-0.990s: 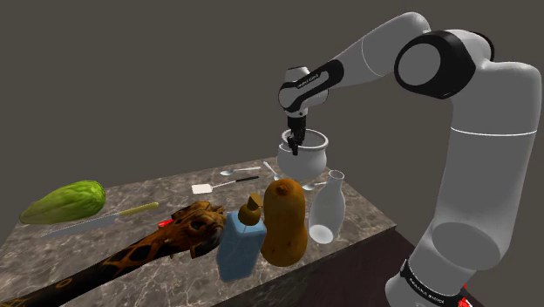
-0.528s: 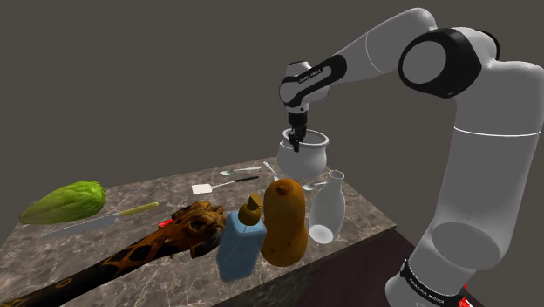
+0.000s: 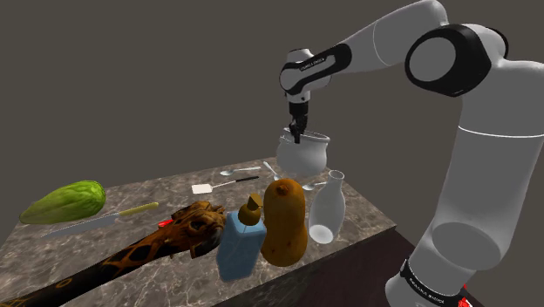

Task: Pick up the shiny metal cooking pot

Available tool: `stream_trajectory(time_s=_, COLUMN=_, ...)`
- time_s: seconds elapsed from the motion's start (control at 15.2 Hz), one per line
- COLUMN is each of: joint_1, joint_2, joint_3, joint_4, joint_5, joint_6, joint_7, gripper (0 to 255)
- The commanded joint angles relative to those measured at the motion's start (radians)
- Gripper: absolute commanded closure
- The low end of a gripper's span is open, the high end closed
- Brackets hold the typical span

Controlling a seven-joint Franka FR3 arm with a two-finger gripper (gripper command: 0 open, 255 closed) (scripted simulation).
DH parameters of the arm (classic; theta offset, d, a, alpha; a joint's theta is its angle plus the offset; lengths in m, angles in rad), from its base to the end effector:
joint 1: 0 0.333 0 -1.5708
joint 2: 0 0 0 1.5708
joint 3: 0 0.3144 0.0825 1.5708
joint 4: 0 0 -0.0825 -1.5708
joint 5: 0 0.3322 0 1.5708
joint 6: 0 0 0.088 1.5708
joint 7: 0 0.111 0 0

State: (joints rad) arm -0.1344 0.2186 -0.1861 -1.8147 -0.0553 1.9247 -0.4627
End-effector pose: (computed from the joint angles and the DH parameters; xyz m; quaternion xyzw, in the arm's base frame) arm 0.5303 -0.1737 0.4300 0.9941 0.0829 -0.0659 0.0220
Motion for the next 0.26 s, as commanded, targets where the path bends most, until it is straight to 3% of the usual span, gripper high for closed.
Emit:
stream_trajectory(time_s=0.0, joint_1=0.0, joint_2=-0.01, joint_3=-0.001, joint_4=0.023, joint_5=-0.002, joint_6=-0.024, joint_7=-0.001, gripper=255)
stream_trajectory(time_s=0.2, joint_1=0.001, joint_2=-0.014, joint_3=-0.001, joint_4=0.033, joint_5=-0.002, joint_6=-0.039, joint_7=-0.002, gripper=255)
